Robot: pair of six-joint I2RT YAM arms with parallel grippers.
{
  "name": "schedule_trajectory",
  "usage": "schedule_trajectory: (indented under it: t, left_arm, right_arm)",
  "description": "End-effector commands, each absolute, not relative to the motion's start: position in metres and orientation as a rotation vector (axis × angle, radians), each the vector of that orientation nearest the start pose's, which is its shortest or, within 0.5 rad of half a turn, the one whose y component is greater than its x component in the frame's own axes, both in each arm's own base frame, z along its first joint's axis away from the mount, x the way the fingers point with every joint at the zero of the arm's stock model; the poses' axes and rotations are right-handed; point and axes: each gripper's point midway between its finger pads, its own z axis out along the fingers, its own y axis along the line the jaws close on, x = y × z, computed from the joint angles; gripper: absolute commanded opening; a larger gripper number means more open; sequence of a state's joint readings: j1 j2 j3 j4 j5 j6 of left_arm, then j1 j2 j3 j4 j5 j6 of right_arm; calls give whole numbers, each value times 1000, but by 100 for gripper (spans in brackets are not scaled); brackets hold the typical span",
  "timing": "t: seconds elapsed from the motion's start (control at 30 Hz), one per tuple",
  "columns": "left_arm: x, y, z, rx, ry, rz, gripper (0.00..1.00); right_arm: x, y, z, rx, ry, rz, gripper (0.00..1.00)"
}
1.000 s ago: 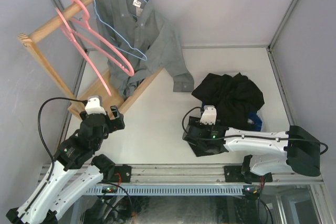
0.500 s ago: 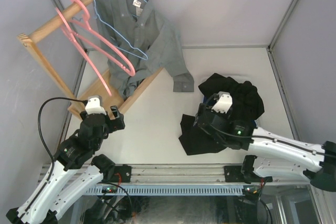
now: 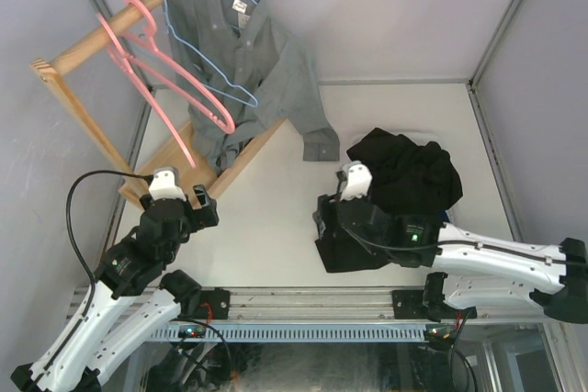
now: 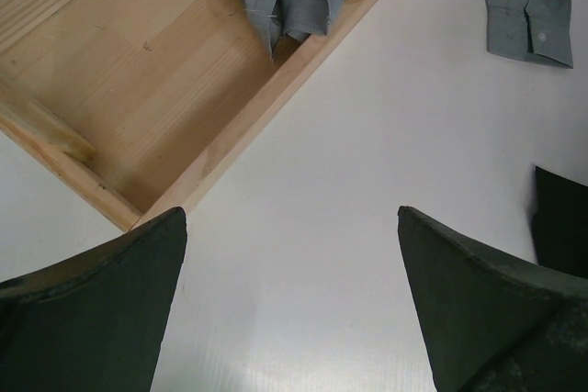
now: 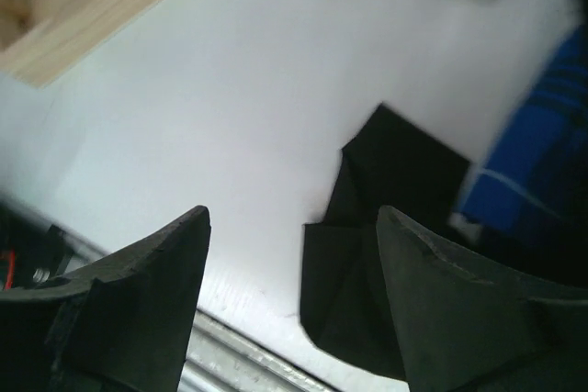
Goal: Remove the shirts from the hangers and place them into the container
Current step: Place the shirt in the bin.
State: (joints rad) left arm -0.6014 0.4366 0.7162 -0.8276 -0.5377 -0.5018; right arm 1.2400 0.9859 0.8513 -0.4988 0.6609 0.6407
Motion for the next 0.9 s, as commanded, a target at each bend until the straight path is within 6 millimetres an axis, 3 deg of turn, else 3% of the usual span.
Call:
schedule_trajectory:
  t: [0.0,0.07,0.23,0.47,0.63,0.7,0.87]
  left_arm:
    - [196,-46,201,-196,2006,-129,100]
    - [196,-45,201,-196,2007,-127,100]
    - [194,-42,203,-213,1992,-124,100]
    - [194,-43,204,-211,1987,-133,100]
    - [194,-43,203,-210,1992,-129,100]
    - [194,-42,203,-212,1989,-129,100]
    - [194,-41,204,-219,1984,-126,100]
  right_arm:
    - [139,307,189,-572,2129,695,72]
    - [128,317,160,-612,2239,693,72]
    - [127,297,92,-501,2471,415,76]
    - [149,247,36,-341,2614,38,81]
    - [144,232,7,-344,2704,1,79]
    - [137,228,-7,-316,2743,10,73]
    - [137,230,-11,-294,2713,18,39]
